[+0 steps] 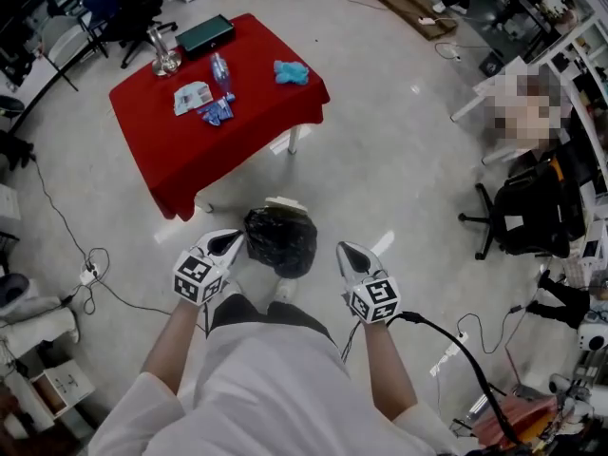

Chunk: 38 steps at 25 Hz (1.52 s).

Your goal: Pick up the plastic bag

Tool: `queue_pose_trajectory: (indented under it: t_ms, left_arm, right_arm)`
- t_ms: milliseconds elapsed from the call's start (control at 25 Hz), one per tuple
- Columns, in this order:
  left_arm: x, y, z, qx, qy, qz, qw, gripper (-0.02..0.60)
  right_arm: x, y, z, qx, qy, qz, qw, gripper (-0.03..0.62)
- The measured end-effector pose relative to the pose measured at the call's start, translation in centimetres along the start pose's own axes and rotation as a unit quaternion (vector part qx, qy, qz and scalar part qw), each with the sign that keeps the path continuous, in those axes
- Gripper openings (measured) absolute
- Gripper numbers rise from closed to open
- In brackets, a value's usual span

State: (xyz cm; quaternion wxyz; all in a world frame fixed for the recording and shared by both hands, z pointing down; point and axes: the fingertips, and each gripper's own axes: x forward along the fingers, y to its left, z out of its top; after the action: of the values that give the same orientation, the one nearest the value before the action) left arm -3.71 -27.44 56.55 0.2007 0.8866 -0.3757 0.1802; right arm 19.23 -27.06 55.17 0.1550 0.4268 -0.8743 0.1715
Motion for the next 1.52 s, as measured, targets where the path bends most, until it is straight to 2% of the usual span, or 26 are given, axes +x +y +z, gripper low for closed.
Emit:
queue_pose_trajectory:
  t_ms: [280, 440, 560, 680, 720, 760, 840, 960, 1160, 1280, 1400, 1520]
  left_arm:
    - [3.3, 3.6, -3.6, 0.005, 0.036, -0.008, 0.9993, 0.003]
    - [6.7, 7.5, -6.7, 0.002, 0.041, -0.002, 0.9991, 0.003]
    - [9.1, 10.4, -11.1, -0.021, 0.061, 0.009, 0.9979, 0.003]
    - [11.8, 12.5, -17.7, -0.057, 0.104, 0.013, 0.9929, 0.004]
    - [13.1, 13.2, -20.2, -0.068, 0.120, 0.011, 0.9904, 0.005]
    - [14.5, 13.8, -22.7, -0.079, 0.137, 0.007, 0.9874, 0.012]
    - [17.2, 14.9, -27.6, -0.102, 0.171, 0.001, 0.9799, 0.063]
    - [20.7, 16.6, -34.8, -0.140, 0.220, 0.002, 0.9654, 0.123]
    - [25.3, 18.4, -44.4, -0.212, 0.278, 0.012, 0.9368, 0.160]
    - [27.2, 18.9, -48.7, -0.251, 0.301, 0.023, 0.9196, 0.226]
    - [28.8, 20.1, -51.2, -0.290, 0.296, 0.049, 0.9087, 0.330]
    - [30.5, 20.1, -53.1, -0.344, 0.289, 0.042, 0.8922, 0.345]
  right_arm:
    - [4.4, -1.5, -3.2, 0.020, 0.026, -0.007, 0.999, 0.002]
    - [8.6, -2.5, -6.6, 0.029, 0.040, -0.016, 0.999, 0.002]
    - [11.2, -3.2, -11.2, 0.046, 0.065, -0.027, 0.996, 0.002]
    - [13.2, -3.7, -17.2, 0.074, 0.102, -0.033, 0.992, 0.002]
    - [14.1, -4.0, -19.3, 0.082, 0.113, -0.033, 0.990, 0.026]
    - [15.0, -4.5, -21.5, 0.090, 0.125, -0.034, 0.987, 0.049]
    - [16.8, -5.4, -25.7, 0.103, 0.149, -0.036, 0.983, 0.064]
    - [19.3, -6.4, -32.4, 0.121, 0.190, -0.040, 0.974, 0.087]
    - [22.3, -8.0, -42.6, 0.154, 0.243, -0.069, 0.955, 0.120]
    - [23.2, -9.1, -47.5, 0.169, 0.270, -0.100, 0.943, 0.209]
    - [24.0, -9.7, -51.6, 0.193, 0.293, -0.120, 0.929, 0.312]
    - [25.1, -9.0, -54.6, 0.226, 0.311, -0.101, 0.918, 0.309]
